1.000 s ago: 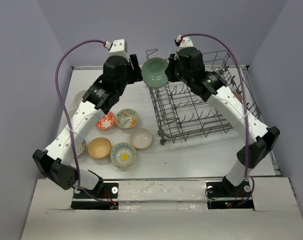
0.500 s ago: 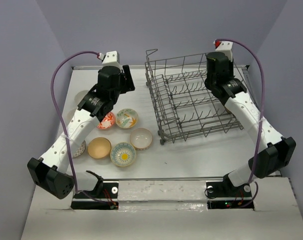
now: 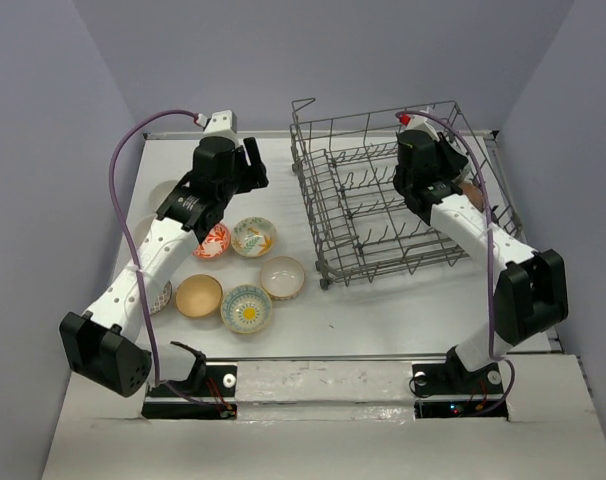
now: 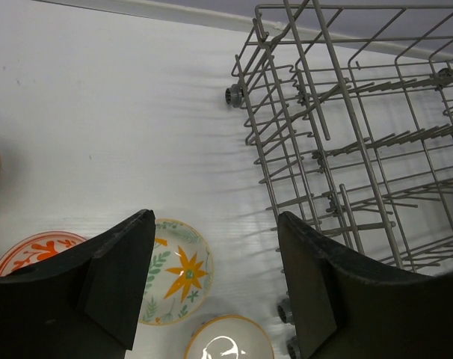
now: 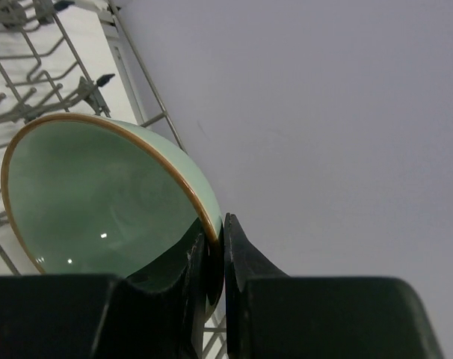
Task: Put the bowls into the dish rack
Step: Insert the bowl into the dish rack.
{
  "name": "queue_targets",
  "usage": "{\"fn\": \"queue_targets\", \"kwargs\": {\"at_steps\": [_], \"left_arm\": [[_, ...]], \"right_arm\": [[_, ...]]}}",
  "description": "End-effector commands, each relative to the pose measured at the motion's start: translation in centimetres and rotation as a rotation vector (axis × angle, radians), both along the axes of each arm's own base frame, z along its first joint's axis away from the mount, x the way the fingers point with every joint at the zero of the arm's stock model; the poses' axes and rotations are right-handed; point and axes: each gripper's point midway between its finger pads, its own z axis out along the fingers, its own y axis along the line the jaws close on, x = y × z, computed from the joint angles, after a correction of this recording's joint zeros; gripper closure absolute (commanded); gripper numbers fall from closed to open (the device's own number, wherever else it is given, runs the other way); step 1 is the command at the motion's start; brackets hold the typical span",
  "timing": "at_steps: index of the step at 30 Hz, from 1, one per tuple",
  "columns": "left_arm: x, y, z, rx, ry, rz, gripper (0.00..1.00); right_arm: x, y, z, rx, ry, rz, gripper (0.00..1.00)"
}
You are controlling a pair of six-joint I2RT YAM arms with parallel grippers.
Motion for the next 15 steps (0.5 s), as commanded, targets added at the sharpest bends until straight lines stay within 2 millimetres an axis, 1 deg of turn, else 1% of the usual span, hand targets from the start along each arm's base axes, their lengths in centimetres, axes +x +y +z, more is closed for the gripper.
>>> {"fn": "queue_targets", "kwargs": {"at_steps": [1, 5, 8, 9, 10, 12, 15], "left_arm": [[0.7, -0.8, 0.5, -0.071, -0.025, -0.042, 0.25], [1.0, -0.7, 0.0, -0.077, -0.013, -0.041, 0.25], [1.2, -0.7, -0.4, -0.076, -0.002, -0.041, 0.25], [1.2, -0.7, -0.5, -0.074, 0.000, -0.041, 0.25], [1.3, -0.7, -0.6, -0.076, 0.003, -0.042, 0.25], [1.3, -0.7, -0.8, -0.075, 0.007, -0.043, 0.25], [1.4, -0.7, -0.9, -0.078, 0.010, -0.044, 0.25]], "right_arm": [[-0.6, -1.0, 2.4, -0.023, -0.092, -0.064, 0.99], [-0.5, -1.0, 1.0, -0.054, -0.037, -0.052, 0.99], [-0.4, -0.9, -0.5, -0.079, 0.012, -0.051, 0.99], [-0.4, -0.9, -0.7, -0.083, 0.018, -0.052, 0.99], [-0.3, -0.5, -1.4, -0.092, 0.037, -0.044, 0.99], [-0.2, -0.5, -2.4, -0.105, 0.065, -0.042, 0.99], [0.1, -0.3, -3.2, -0.112, 0.085, -0.036, 0.99]]}}
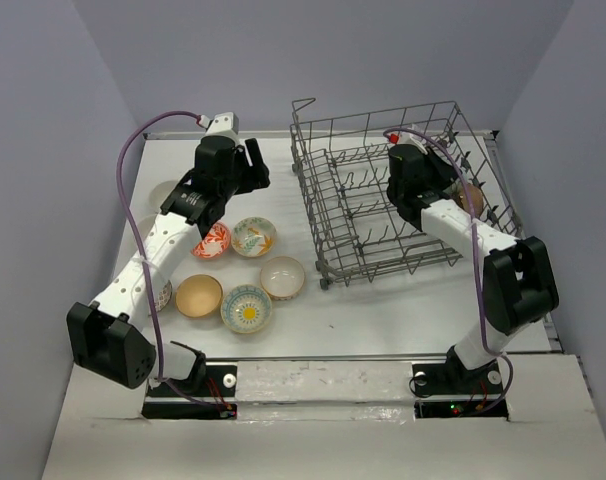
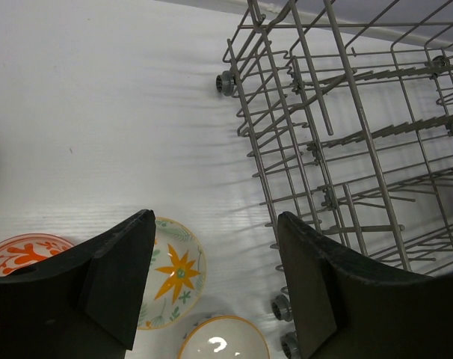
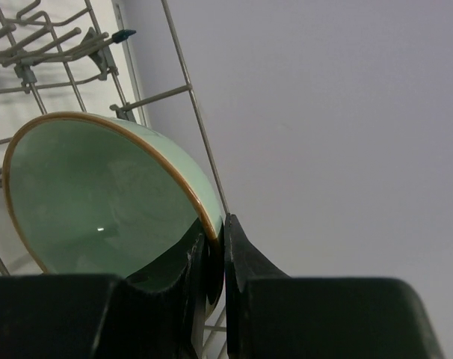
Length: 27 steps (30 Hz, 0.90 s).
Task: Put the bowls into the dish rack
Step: Insert the bowl into the dish rack.
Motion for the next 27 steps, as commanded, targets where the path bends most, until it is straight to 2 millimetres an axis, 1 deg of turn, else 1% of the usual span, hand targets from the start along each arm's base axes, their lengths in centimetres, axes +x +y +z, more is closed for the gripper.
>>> {"fn": "queue_targets", "kwargs": {"at_steps": [1, 7, 11, 13, 14, 18, 22, 23, 27], "left_arm": [[0.5, -0.2, 0.8, -0.033, -0.034, -0.009, 0.25], [0.6, -0.3, 0.4, -0.042, -0.020, -0.018, 0.25], [0.6, -0.6, 0.3, -0.049, -0.015, -0.028, 0.25], [0.6, -0.6, 0.3, -0.051, -0.015, -0.027, 0.25], [0.6, -0.6, 0.4, -0.053, -0.016, -0.027, 0.25], [0.6, -0.5, 0.4, -0.054, -0.017, -0.027, 0.25], [0.6, -0.6, 0.4, -0.056, -0.016, -0.029, 0.25], [0.6, -0.6, 0.3, -0.056, -0.015, -0.029, 0.25], [0.5, -0.7, 0.4, -0.060, -0.013, -0.032, 0.25]], "right_arm": [[0.1, 0.2, 0.7, 0.001, -0.053, -0.028, 0.99], [0.2, 0.2, 0.0, -0.015, -0.027, -0.036, 0.99], [0.1, 0.1, 0.0, -0.021, -0.023, -0.043, 0.99], [0.0, 0.0, 0.5, -0.012, -0.040, -0.043, 0.99], [0.0, 0.5, 0.7, -0.005, -0.049, -0.030, 0.99], [-0.2, 1.2, 1.8, 0.010, -0.076, -0.005, 0.99], [-0.5, 1.0, 2.4, 0.019, -0.095, -0.007, 0.99], [-0.6, 1.4, 2.4, 0.019, -0.094, 0.004, 0.99], [-0.8, 1.3, 2.9, 0.025, -0.109, 0.001, 0.99]]}}
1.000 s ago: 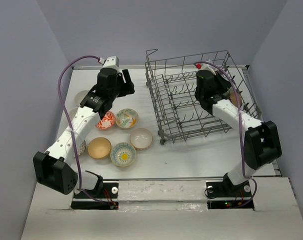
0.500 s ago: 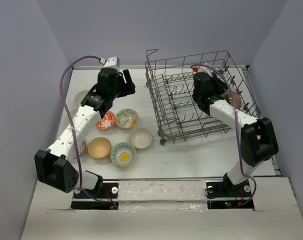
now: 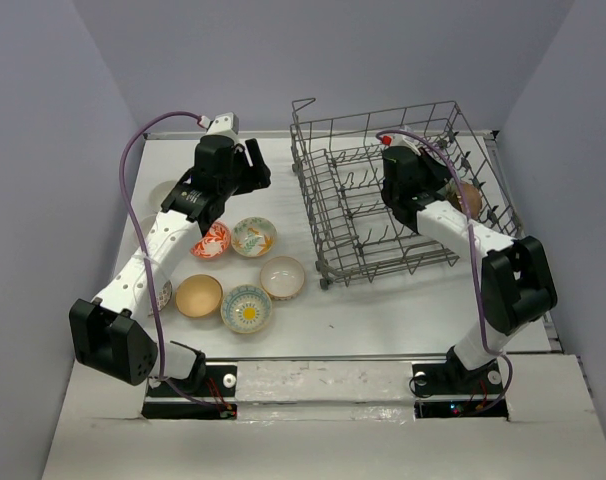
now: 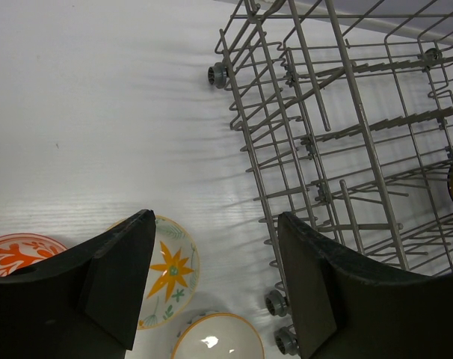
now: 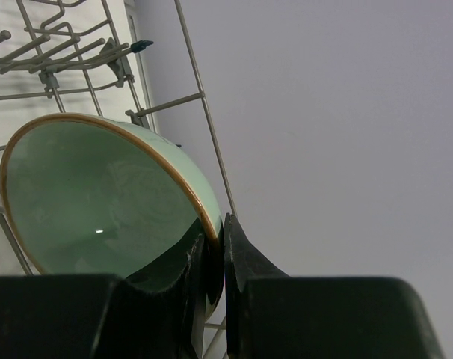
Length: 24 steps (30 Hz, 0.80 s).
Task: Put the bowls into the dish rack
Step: Insert the bowl into the dish rack.
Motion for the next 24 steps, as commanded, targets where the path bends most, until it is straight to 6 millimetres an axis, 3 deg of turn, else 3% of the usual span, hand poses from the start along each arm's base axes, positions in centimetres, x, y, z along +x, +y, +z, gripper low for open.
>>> {"fn": "queue_targets", "kwargs": {"at_steps": [1, 9, 20, 24], "left_arm": [[0.3, -0.2, 1.0, -0.030, -0.041, -0.006, 0.25], [0.4, -0.2, 0.9, -0.028, -0.036, -0.006, 0.25], [0.4, -0.3, 0.8, -0.028, -0.033, -0.010, 0.25], [0.3, -0.3, 0.7, -0.028, -0.032, -0.012, 0.25]], "right_arm": [[-1.1, 0.0, 4.1, 0.054, -0.145, -0.026, 0.99], [-0.8, 0.3, 3.3, 0.064, -0.134, -0.001, 0.99], [-0.3, 0.7, 0.8, 0.057, -0.058, 0.030, 0.99], [-0.5, -0.2, 0.6, 0.048, -0.050, 0.005, 0.99]]}}
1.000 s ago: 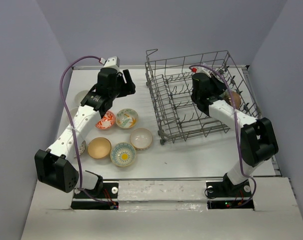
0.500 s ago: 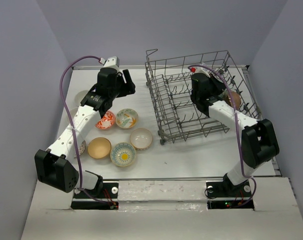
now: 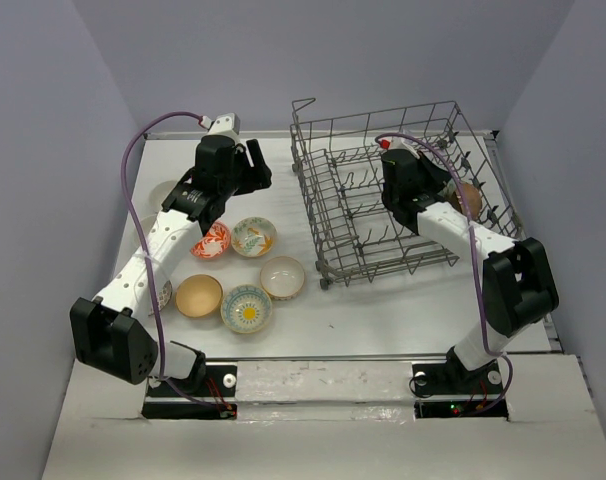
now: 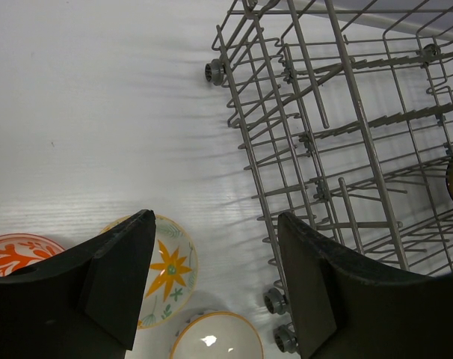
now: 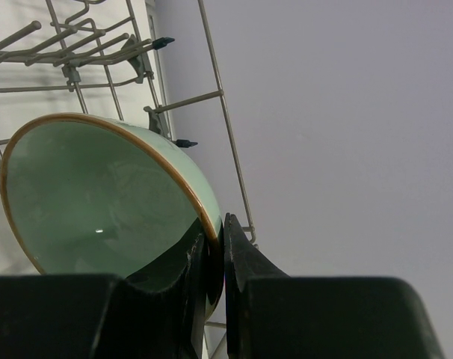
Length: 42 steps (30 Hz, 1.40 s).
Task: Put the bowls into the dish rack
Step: Insert the bowl into the dish rack.
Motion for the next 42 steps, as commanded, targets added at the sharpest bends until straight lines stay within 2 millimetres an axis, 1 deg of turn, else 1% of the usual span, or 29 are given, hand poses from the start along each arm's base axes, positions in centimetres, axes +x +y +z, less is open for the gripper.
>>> {"fn": "queue_targets", "kwargs": {"at_steps": [1, 2, 3, 4, 5, 6, 7, 10, 11, 18, 22, 28, 31, 35, 38, 39, 40, 42], "left_arm": [[0.3, -0.2, 1.0, -0.026, -0.041, -0.005, 0.25], [0.3, -0.2, 0.9, -0.027, -0.039, -0.004, 0.25], [0.3, -0.2, 0.9, -0.026, -0.039, -0.005, 0.25], [0.3, -0.2, 0.8, -0.026, -0.036, -0.007, 0.25], [0.3, -0.3, 0.8, -0.026, -0.036, -0.010, 0.25], [0.3, -0.3, 0.8, -0.028, -0.035, -0.010, 0.25], [0.3, -0.3, 0.8, -0.027, -0.034, -0.010, 0.25], [0.3, -0.4, 0.8, -0.028, -0.035, -0.011, 0.25], [0.3, -0.4, 0.7, -0.029, -0.033, -0.014, 0.25], [0.4, -0.5, 0.5, -0.032, -0.027, -0.019, 0.25], [0.3, -0.6, 0.5, -0.033, -0.025, -0.021, 0.25], [0.4, -0.7, 0.4, -0.036, -0.022, -0.026, 0.25], [0.4, -0.8, 0.4, -0.037, -0.020, -0.025, 0.25], [0.4, -0.8, 0.3, -0.036, -0.019, -0.025, 0.25], [0.5, -0.8, 0.2, -0.035, -0.016, -0.025, 0.25], [0.5, -0.8, 0.2, -0.038, -0.015, -0.024, 0.25], [0.3, -1.3, 0.0, -0.049, -0.007, -0.052, 0.25], [0.3, -1.4, 0.1, -0.051, -0.008, -0.056, 0.25]], "right_arm": [[-0.3, -0.7, 1.3, 0.019, -0.063, -0.030, 0.99], [-0.3, -0.7, 1.3, 0.016, -0.059, -0.030, 0.99], [-0.4, -1.2, 1.3, 0.014, -0.060, -0.046, 0.99], [-0.3, -1.2, 1.3, 0.013, -0.060, -0.048, 0.99], [-0.4, -1.7, 1.2, 0.012, -0.059, -0.060, 0.99], [-0.4, -1.7, 1.2, 0.011, -0.057, -0.060, 0.99], [-0.4, -2.3, 1.2, 0.008, -0.055, -0.075, 0.99], [-0.5, -2.7, 1.2, 0.006, -0.056, -0.086, 0.99], [-0.6, -3.1, 1.2, 0.006, -0.057, -0.100, 0.99], [-0.7, -3.6, 1.0, -0.006, -0.048, -0.118, 0.99], [-0.9, -4.9, 1.4, -0.009, -0.057, -0.155, 0.99], [-1.1, -5.0, 1.4, -0.016, -0.058, -0.169, 0.99], [-1.1, -5.1, 2.3, -0.011, -0.087, -0.180, 0.99], [-1.6, -5.3, 3.9, -0.005, -0.138, -0.192, 0.99], [-1.8, -5.4, 4.3, -0.008, -0.149, -0.195, 0.99], [-1.8, -5.4, 4.3, -0.009, -0.147, -0.192, 0.99], [-1.8, -5.4, 4.1, -0.013, -0.143, -0.194, 0.99], [-1.7, -5.4, 4.0, -0.018, -0.135, -0.195, 0.99]]}}
